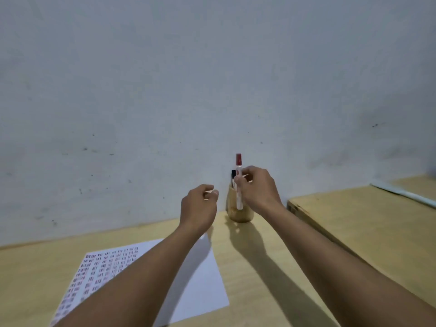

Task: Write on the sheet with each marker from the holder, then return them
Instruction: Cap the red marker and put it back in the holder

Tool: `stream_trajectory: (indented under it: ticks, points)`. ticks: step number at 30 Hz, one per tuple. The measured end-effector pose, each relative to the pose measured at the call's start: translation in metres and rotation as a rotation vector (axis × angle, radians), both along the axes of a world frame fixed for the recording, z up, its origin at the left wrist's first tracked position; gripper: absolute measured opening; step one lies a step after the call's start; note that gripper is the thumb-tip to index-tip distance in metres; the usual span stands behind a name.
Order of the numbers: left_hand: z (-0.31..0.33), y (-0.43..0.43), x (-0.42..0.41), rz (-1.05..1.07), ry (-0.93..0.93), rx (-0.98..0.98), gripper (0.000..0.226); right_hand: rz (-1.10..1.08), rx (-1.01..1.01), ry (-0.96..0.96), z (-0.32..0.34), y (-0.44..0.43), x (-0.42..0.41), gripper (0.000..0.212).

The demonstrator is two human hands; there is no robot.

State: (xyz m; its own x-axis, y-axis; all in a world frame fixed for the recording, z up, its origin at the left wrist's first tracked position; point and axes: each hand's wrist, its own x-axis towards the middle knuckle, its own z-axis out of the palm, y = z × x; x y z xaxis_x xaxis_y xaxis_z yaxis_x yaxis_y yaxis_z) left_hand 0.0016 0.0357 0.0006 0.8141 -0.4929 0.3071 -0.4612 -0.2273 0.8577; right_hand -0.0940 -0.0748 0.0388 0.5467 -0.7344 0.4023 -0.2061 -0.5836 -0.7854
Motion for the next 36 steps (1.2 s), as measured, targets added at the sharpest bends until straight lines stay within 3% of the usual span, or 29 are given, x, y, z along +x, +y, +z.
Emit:
stream_trajectory:
  ticks: [3,6,10,14,19,22,27,36]
  points:
    - [-0.020,-0.026,0.002,-0.046,0.009,0.044,0.048,-0.037,-0.019,-0.104,0.010,-0.024,0.003,0.005]
    - [-0.037,-0.048,0.006,-0.074,0.018,0.081,0.067,-0.056,-0.038,-0.142,0.012,-0.042,0.009,0.014]
    - [-0.046,-0.070,0.010,-0.075,-0.003,0.145,0.084,-0.060,-0.055,-0.041,0.001,-0.058,0.023,0.022]
    - [-0.049,-0.079,0.006,-0.104,-0.011,0.106,0.058,-0.052,-0.036,0.107,-0.013,-0.073,0.033,0.023]
    - [-0.063,-0.085,0.006,-0.107,-0.017,0.072,0.046,0.040,0.036,0.196,-0.029,-0.085,0.040,0.014]
    - [-0.069,-0.089,0.011,-0.084,-0.024,0.071,0.047,0.070,0.047,0.232,-0.030,-0.092,0.045,0.013]
    - [-0.073,-0.091,0.013,-0.090,-0.042,0.037,0.057,-0.071,-0.072,0.279,-0.027,-0.105,0.055,0.022]
    - [-0.075,-0.090,0.013,-0.057,-0.086,0.062,0.056,-0.128,-0.077,0.379,-0.038,-0.111,0.070,0.009]
